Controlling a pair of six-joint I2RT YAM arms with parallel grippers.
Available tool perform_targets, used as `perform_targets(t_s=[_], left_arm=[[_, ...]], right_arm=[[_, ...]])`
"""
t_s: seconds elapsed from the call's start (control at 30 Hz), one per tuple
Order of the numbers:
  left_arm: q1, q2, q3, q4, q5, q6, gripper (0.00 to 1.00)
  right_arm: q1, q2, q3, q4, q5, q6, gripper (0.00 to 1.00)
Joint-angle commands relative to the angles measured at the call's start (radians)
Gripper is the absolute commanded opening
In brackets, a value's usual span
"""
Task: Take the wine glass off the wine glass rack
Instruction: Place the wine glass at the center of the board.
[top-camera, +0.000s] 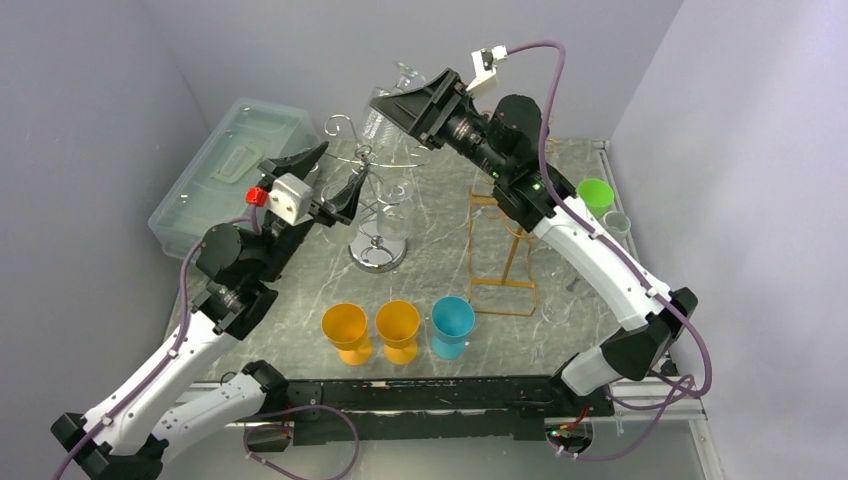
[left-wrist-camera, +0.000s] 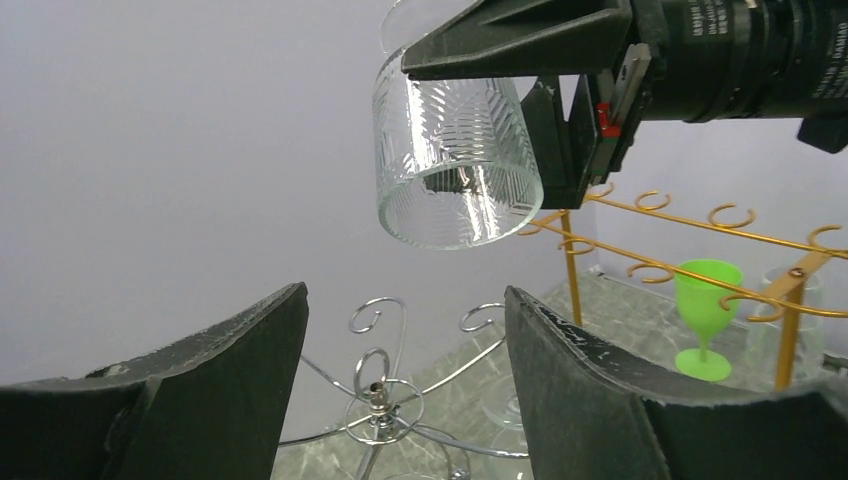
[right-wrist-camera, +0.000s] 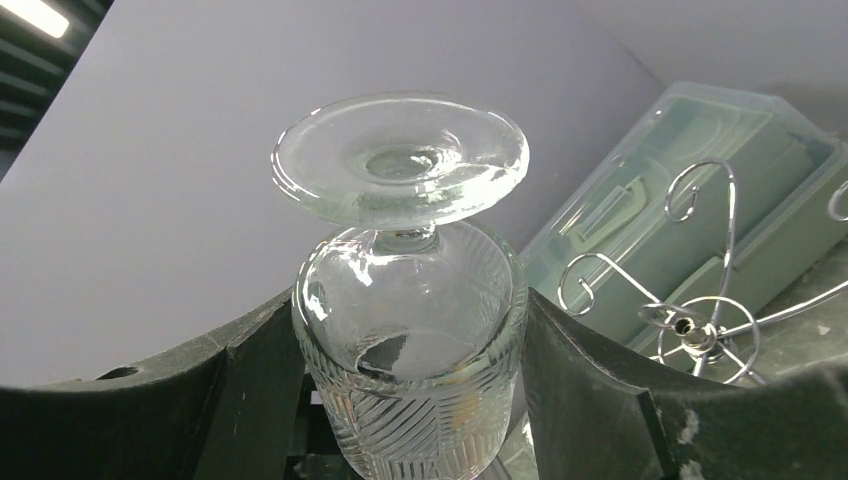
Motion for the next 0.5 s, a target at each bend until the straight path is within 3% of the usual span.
perform_targets(t_s=[0.0, 0.47], left_arm=[[0.001, -0.009, -0.017, 0.149, -0.056, 0.073, 0.76], [0.001, 0.039, -0.004, 0.237, -0.078, 0.086, 0.65]], right_arm=[[0.020, 0.008, 0.051, 0.124, -0.029, 0.047, 0.16], [0.054, 0.008, 0.043, 0.145, -0.040, 0.066, 0.16]])
